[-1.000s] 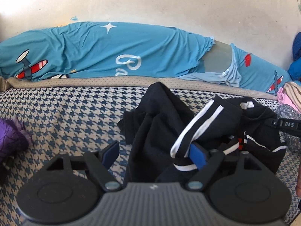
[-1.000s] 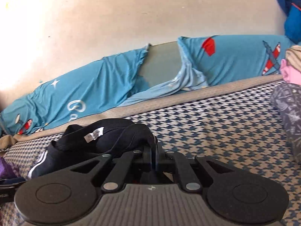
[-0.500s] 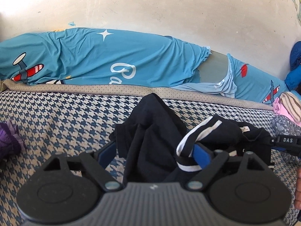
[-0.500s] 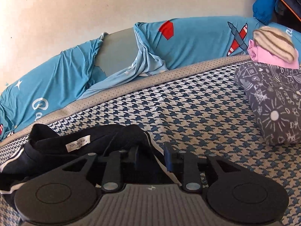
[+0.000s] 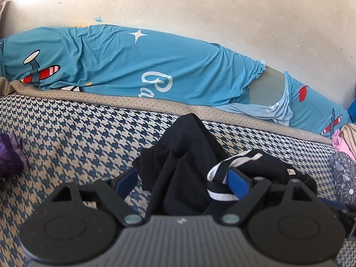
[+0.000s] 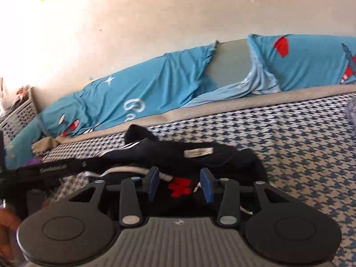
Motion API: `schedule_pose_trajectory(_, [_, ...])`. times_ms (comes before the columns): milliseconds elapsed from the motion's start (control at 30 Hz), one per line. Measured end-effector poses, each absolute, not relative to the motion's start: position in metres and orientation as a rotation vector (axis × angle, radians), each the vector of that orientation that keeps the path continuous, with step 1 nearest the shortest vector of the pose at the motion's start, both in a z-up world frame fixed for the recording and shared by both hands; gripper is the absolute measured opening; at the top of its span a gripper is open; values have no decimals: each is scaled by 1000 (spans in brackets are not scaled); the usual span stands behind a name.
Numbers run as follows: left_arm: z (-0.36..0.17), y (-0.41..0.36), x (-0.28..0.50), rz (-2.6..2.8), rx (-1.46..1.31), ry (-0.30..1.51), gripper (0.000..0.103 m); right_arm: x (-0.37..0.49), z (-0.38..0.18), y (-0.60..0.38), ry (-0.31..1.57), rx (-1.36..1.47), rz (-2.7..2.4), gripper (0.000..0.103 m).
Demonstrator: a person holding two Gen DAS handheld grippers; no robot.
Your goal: Fold clothes
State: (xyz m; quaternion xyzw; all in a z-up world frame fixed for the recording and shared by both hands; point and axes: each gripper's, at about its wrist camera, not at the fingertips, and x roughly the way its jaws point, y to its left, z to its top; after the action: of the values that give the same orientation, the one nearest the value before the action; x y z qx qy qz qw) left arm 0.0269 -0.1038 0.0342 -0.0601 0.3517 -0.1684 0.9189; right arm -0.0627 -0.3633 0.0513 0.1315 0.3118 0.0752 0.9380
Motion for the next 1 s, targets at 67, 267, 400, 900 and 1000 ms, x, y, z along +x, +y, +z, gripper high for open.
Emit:
schedule_pose_trajectory(67, [33,-104,28,-343,-123,725,86,-62,49,-350,664,244,205,43])
schedule_pose_trajectory(267, [31,-106,30,-335,-115,731,86,-58,40,-325,704,221,292,53])
schedule_pose_trajectory(400, [31,-105,31,-341,-122,735,86,-56,36,-311,707,215,330,65])
schedule_pose_trajectory(900, [40,-96,36,-355,-179,733,93,-22,11,-280,671,179,149,12])
schedule_pose_trajectory(1000, [42,-87,39,-315,-196,715,93,-24,19,-291,629,208,115,11])
